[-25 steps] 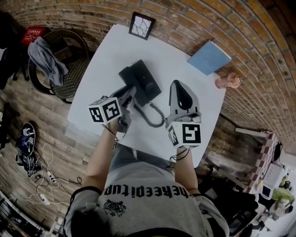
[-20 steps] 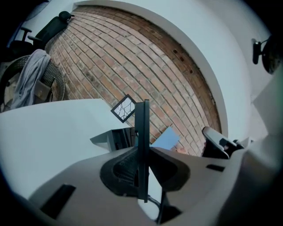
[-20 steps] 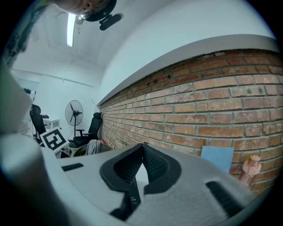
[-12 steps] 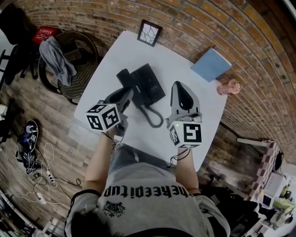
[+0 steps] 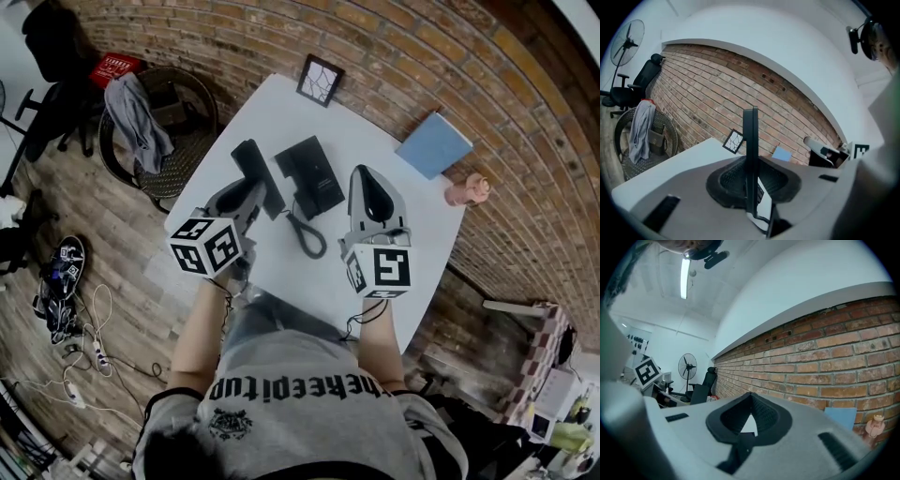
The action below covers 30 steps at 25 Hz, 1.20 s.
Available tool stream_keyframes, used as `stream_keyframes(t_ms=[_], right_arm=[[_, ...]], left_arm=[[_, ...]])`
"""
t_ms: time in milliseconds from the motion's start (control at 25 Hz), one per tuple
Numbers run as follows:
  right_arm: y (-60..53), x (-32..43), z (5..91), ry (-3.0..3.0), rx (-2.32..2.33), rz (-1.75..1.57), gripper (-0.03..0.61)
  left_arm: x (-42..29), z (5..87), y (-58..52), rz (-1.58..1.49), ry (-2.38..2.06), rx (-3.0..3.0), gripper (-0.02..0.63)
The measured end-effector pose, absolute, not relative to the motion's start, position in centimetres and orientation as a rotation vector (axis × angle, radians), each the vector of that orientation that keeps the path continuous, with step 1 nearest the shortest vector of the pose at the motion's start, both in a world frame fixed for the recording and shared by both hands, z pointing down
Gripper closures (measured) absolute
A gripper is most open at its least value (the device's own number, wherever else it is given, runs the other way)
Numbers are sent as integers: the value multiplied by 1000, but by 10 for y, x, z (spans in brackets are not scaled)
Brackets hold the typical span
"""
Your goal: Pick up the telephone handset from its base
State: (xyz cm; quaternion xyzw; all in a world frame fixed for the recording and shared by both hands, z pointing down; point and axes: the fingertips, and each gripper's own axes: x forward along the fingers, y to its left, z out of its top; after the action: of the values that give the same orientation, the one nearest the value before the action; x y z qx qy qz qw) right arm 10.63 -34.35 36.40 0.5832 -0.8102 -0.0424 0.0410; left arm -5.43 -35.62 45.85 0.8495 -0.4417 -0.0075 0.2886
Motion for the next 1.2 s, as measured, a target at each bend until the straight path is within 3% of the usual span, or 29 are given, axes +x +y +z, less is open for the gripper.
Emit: stream_keyframes(t_ms=[1200], right_arm=[[-291, 103, 313, -2541, 1778, -262, 575]], left_arm=[[-83, 363, -305, -59, -1469, 2475, 545]])
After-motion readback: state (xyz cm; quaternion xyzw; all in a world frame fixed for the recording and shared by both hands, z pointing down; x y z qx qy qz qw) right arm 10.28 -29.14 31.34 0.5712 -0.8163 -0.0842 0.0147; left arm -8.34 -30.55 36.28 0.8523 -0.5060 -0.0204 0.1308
